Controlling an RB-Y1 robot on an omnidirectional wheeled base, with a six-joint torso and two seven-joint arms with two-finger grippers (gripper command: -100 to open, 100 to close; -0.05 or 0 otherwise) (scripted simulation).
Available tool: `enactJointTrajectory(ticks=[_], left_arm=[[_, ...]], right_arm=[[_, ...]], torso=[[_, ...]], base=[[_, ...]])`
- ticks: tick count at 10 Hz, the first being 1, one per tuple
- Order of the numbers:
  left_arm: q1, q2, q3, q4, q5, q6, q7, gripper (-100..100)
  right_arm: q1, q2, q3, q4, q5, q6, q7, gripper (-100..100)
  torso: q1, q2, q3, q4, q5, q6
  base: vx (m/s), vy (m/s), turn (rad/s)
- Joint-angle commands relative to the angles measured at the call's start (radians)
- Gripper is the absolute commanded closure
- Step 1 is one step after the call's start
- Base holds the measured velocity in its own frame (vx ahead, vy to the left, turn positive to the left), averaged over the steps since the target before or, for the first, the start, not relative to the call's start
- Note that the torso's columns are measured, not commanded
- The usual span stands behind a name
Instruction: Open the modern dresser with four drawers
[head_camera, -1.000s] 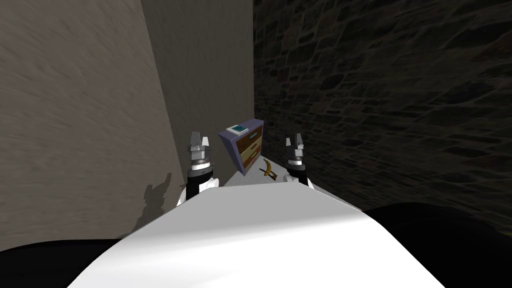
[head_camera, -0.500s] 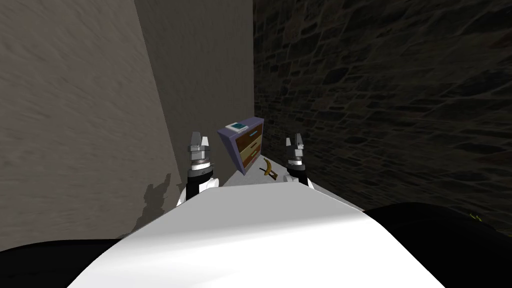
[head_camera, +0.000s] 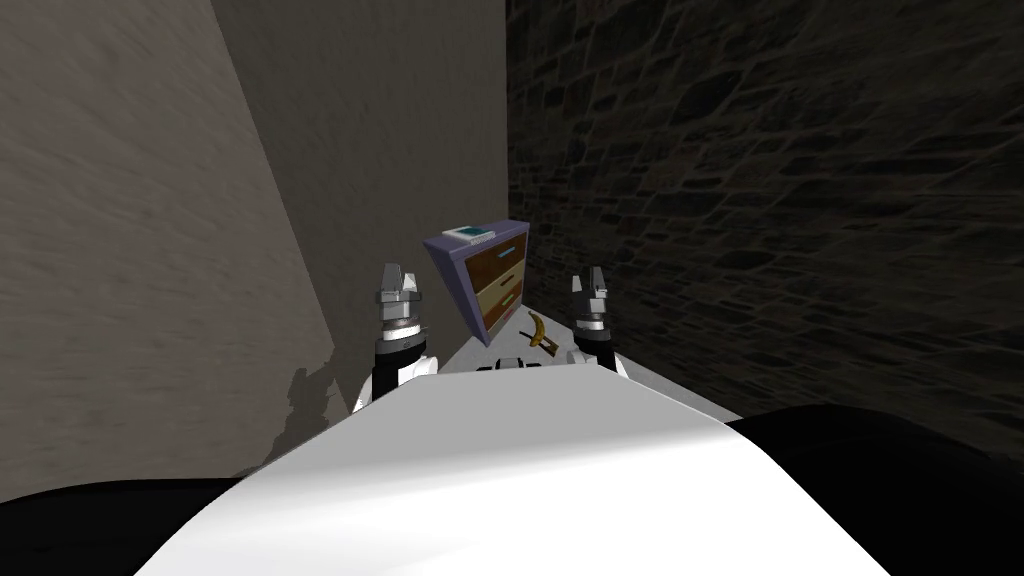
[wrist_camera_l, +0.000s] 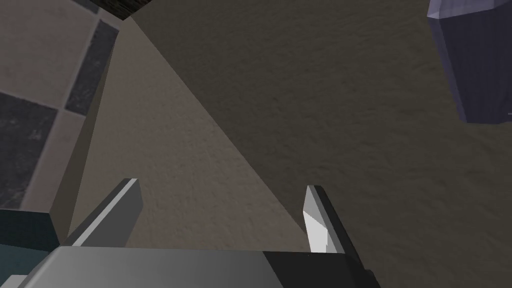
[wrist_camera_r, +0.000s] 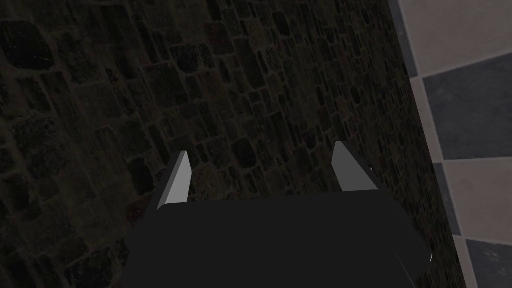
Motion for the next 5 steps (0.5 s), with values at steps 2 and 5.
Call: enactJointTrajectory(ticks=[2,5], left_arm=[[-0.013,0.076,-0.007,0.020,0.004,0.020,0.008,-100],[-0.040,0.129,-0.021,0.059,0.013,0.059,0.023,-100]], right_arm=[[0.000,0.000,0.000,0.000,0.000,0.000,0.000,0],[0.000,0.000,0.000,0.001,0.000,0.000,0.000,0]], torso=[[0.000,0.042,-0.089,0.042,0.000,0.000],[0.000,0.046,-0.094,0.047,0.000,0.000]], base=[[0.034,-0.010,-0.030],[0.057,-0.007,-0.048]])
